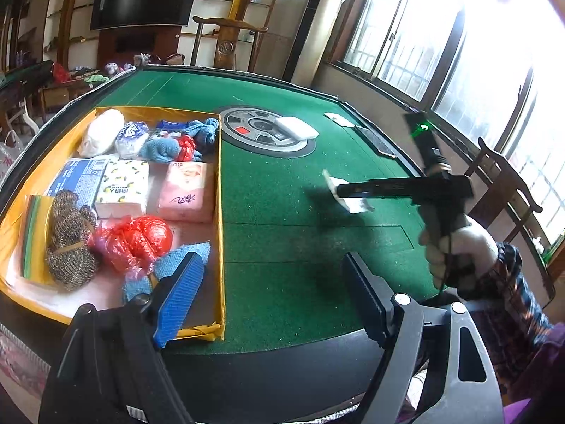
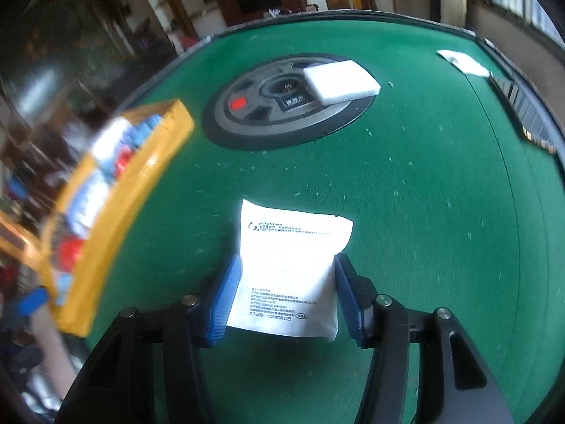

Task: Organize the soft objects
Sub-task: 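Grasp the white printed paper packet with the right tool, then carry the white paper packet over the tray with the right tool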

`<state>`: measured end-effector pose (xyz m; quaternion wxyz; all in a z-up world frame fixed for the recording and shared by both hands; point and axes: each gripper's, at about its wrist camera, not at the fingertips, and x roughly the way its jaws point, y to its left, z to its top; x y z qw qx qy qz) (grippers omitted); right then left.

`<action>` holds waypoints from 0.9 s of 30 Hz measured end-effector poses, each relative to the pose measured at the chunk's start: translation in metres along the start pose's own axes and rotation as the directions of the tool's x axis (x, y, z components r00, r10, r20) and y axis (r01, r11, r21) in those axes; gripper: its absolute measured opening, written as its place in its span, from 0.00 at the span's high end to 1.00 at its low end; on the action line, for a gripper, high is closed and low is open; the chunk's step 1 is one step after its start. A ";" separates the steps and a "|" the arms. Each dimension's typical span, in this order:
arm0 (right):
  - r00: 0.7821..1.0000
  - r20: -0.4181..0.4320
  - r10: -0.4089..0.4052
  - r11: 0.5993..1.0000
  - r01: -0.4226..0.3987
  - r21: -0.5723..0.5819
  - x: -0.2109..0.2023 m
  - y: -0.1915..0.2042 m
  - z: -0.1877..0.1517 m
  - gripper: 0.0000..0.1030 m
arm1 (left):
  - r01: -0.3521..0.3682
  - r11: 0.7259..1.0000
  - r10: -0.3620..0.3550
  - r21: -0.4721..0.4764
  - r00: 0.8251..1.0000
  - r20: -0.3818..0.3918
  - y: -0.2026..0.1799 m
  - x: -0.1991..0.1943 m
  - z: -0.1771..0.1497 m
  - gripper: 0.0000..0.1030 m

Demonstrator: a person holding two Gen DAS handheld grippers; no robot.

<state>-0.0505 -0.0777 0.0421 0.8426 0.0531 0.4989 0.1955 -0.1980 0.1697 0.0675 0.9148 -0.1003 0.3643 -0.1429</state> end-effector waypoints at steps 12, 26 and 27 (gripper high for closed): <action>0.997 0.065 0.050 0.999 -0.048 -0.021 -0.027 0.023 -0.003 0.53 | -0.069 0.997 0.070 -0.021 0.997 0.032 0.016 -0.021 0.001 0.21; 0.990 0.065 0.123 0.985 -0.114 -0.127 -0.031 0.082 -0.008 0.52 | -0.247 0.950 0.262 -0.192 0.963 0.056 0.094 -0.061 -0.011 0.21; 0.990 0.063 0.127 0.984 -0.118 -0.135 -0.030 0.087 -0.009 0.52 | -0.256 0.945 0.273 -0.205 0.960 0.057 0.099 -0.063 -0.011 0.21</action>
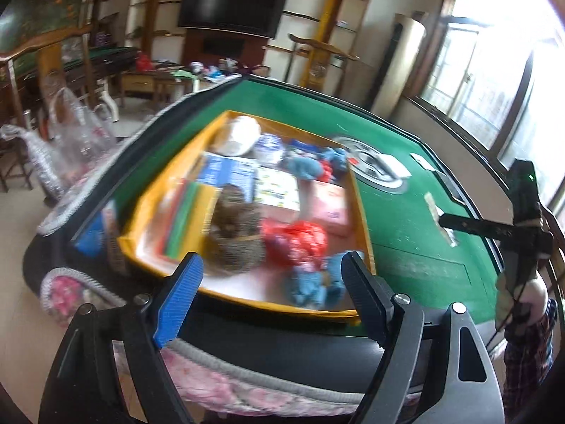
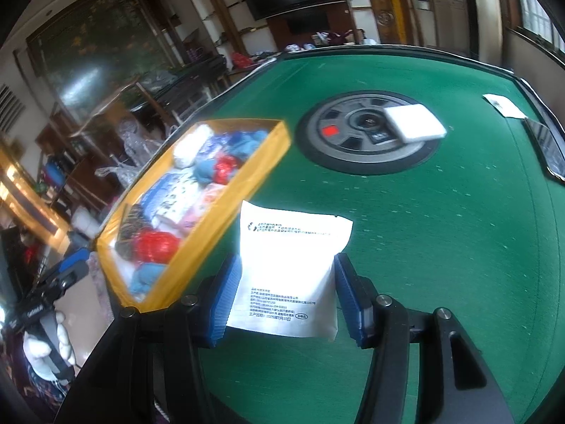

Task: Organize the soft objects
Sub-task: 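Carry the white paper packet over the tray with the right tool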

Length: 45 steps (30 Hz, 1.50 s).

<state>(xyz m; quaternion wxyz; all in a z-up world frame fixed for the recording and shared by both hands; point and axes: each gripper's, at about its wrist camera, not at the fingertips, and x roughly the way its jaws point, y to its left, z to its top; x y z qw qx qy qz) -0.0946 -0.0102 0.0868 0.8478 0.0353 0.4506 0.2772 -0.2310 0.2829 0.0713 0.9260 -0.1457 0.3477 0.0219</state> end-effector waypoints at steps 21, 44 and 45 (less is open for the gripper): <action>0.995 -0.080 0.066 0.983 -0.079 -0.166 0.059 0.107 0.026 0.52 | -0.019 0.994 0.018 -0.107 1.000 -0.002 0.050 0.000 -0.003 0.21; 0.981 -0.184 -0.067 0.980 0.029 -0.198 0.146 0.131 0.072 0.52 | 0.008 0.987 -0.013 -0.163 1.000 -0.027 0.077 0.016 -0.003 0.21; 0.980 -0.182 -0.074 0.980 0.038 -0.195 0.148 0.130 0.074 0.52 | 0.010 0.986 -0.015 -0.164 1.000 -0.027 0.077 0.017 -0.003 0.21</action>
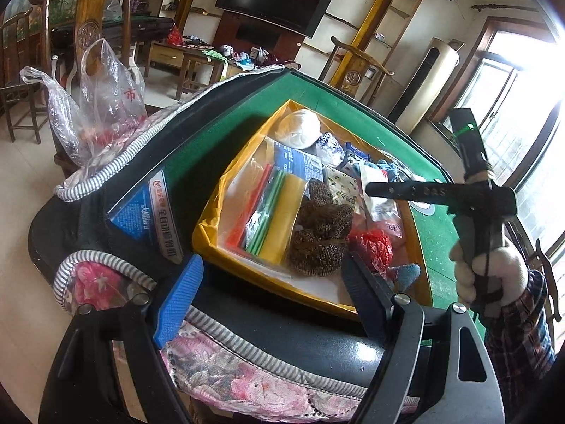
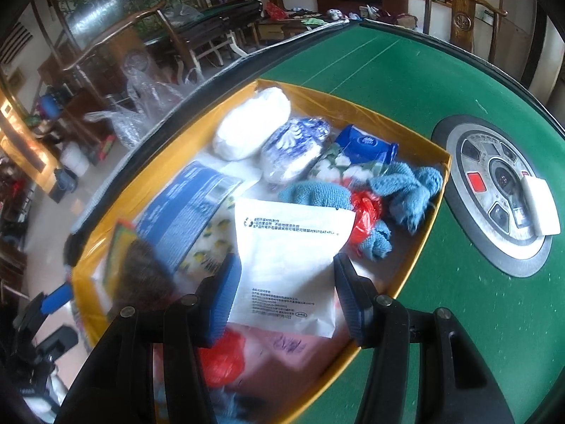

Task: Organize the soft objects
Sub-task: 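Carry the white paper packet over the tray with the right tool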

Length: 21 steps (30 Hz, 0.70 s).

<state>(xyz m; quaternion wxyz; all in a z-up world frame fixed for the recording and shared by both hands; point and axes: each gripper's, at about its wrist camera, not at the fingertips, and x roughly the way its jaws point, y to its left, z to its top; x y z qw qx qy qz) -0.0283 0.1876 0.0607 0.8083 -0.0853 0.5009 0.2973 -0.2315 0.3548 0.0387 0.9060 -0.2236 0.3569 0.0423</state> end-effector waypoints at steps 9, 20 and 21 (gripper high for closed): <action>0.999 0.007 -0.037 0.999 0.037 0.026 0.006 -0.008 0.010 0.52 | 0.008 1.000 -0.008 -0.007 1.000 -0.013 0.001 0.006 -0.001 0.21; 0.999 0.001 -0.038 0.999 0.038 -0.020 0.007 -0.001 0.004 0.47 | 0.012 1.000 -0.012 -0.006 1.000 -0.019 -0.002 0.007 -0.003 0.21; 1.000 -0.003 -0.030 0.999 0.030 -0.025 0.007 0.001 0.003 0.44 | 0.012 1.000 -0.012 -0.008 1.000 -0.022 -0.002 0.008 -0.004 0.21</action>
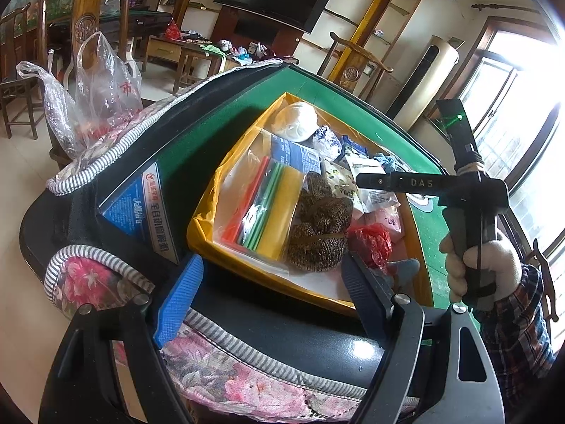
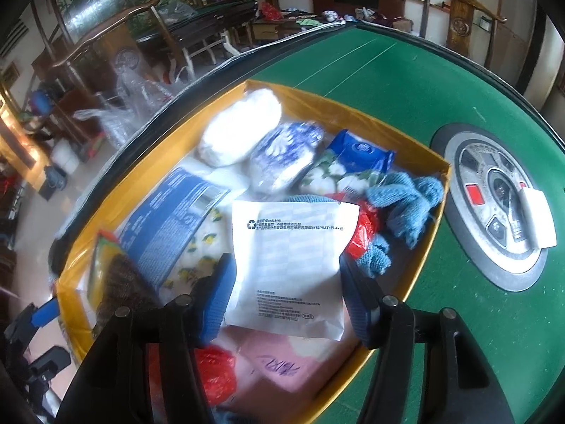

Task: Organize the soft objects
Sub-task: 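Carry the white paper packet over the tray with the right tool, then release the white paper packet into the tray by opening the right tool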

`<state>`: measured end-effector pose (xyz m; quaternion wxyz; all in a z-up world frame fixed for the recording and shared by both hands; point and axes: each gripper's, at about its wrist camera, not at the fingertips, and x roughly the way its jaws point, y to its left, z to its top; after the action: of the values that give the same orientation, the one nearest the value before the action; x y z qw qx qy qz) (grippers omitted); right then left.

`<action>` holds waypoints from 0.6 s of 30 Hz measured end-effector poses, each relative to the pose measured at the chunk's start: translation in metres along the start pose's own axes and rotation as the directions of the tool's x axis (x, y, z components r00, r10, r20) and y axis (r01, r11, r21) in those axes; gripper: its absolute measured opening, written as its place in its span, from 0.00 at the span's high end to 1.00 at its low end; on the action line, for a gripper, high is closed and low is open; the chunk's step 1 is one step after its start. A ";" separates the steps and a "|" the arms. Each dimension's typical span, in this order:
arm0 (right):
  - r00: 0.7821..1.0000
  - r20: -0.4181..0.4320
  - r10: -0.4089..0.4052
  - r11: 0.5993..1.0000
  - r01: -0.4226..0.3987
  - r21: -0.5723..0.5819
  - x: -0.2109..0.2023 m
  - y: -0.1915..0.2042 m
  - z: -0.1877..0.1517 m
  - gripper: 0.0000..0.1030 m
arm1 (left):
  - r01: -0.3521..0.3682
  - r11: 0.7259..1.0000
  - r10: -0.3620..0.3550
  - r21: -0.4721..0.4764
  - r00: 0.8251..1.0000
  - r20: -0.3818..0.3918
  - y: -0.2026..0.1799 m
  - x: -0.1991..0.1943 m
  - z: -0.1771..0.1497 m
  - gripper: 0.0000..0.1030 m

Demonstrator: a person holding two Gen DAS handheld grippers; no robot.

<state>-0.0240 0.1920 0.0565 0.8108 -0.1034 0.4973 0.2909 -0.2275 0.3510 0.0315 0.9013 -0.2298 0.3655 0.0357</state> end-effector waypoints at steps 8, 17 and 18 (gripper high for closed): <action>0.999 -0.011 0.036 0.999 -0.035 0.038 -0.003 -0.008 -0.004 0.33 | 0.003 1.000 -0.003 0.000 1.000 -0.008 -0.002 0.001 -0.002 0.21; 0.994 0.047 0.100 0.986 -0.105 0.130 -0.020 -0.031 -0.010 0.32 | -0.003 1.000 0.003 0.004 1.000 -0.016 -0.003 0.003 -0.002 0.21; 0.994 0.055 0.099 0.985 -0.106 0.133 -0.023 -0.031 -0.011 0.32 | -0.004 1.000 0.004 0.007 1.000 -0.015 -0.004 0.003 -0.001 0.21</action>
<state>-0.0221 0.1535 0.0669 0.8116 -0.0152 0.5009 0.3003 -0.2254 0.3466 0.0303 0.8991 -0.2264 0.3730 0.0344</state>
